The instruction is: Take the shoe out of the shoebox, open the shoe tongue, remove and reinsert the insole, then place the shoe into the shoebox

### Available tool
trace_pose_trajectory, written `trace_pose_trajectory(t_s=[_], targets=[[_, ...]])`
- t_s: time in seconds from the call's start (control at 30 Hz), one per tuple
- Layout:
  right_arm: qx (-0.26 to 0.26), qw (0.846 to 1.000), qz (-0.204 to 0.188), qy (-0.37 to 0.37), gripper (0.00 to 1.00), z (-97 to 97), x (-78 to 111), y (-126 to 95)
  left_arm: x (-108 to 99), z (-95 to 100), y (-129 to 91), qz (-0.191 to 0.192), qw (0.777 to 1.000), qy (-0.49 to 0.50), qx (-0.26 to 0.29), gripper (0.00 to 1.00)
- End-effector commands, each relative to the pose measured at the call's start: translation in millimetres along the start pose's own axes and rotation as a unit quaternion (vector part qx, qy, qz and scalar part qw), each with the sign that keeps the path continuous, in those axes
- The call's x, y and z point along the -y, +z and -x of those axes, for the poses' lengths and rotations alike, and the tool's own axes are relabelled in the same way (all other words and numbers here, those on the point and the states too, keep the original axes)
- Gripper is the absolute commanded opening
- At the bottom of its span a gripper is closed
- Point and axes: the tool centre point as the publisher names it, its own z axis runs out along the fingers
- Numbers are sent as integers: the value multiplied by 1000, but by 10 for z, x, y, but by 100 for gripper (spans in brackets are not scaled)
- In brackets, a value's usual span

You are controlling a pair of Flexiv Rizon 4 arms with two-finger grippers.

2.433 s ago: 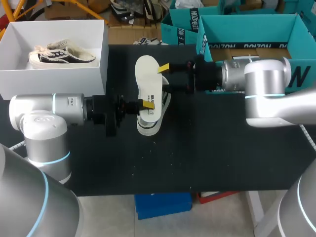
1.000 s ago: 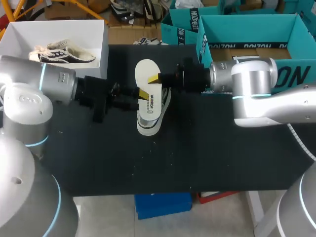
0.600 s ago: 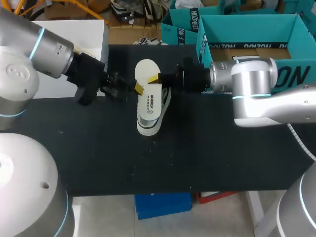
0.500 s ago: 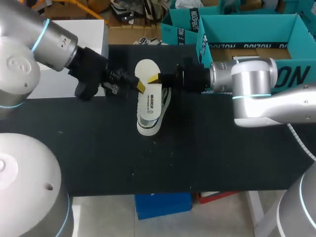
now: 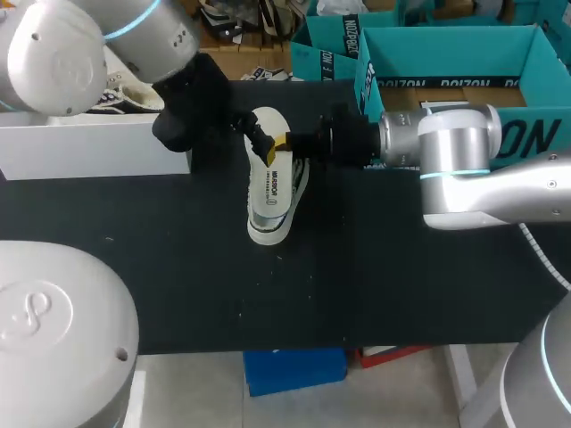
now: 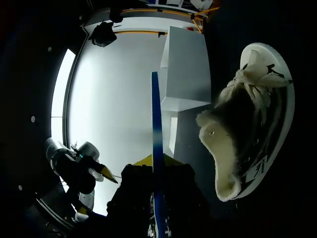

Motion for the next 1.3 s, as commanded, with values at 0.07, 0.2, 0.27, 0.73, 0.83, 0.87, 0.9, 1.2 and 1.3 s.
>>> trace_pose_trajectory(t_s=[0.07, 0.2, 0.27, 0.73, 0.83, 0.87, 0.9, 1.2, 1.3], targets=[[0, 1000, 0, 0, 0, 14, -6, 17, -91, 26, 141, -150, 946, -19, -285, 100], [0, 1000, 0, 0, 0, 14, -6, 17, -199, 5, 172, -198, 919, -78, -332, 100], [0, 1000, 0, 0, 0, 14, -6, 17, -250, -11, 159, -205, 916, -108, -328, 100], [0, 1000, 0, 0, 0, 14, -6, 17, -195, -100, 323, -164, 918, -239, -271, 100], [0, 1000, 0, 0, 0, 14, -6, 17, -162, -82, 314, -127, 924, -249, -261, 100], [0, 1000, 0, 0, 0, 14, -6, 17, -156, -77, 308, -115, 926, -250, -257, 100], [0, 1000, 0, 0, 0, 14, -6, 17, -146, -65, 294, -98, 928, -250, -259, 100], [0, 1000, 0, 0, 0, 14, -6, 17, -112, -31, 223, -36, 940, -245, -235, 100], [0, 1000, 0, 0, 0, 14, -6, 17, -112, -45, 239, -32, 939, -250, -232, 100]])
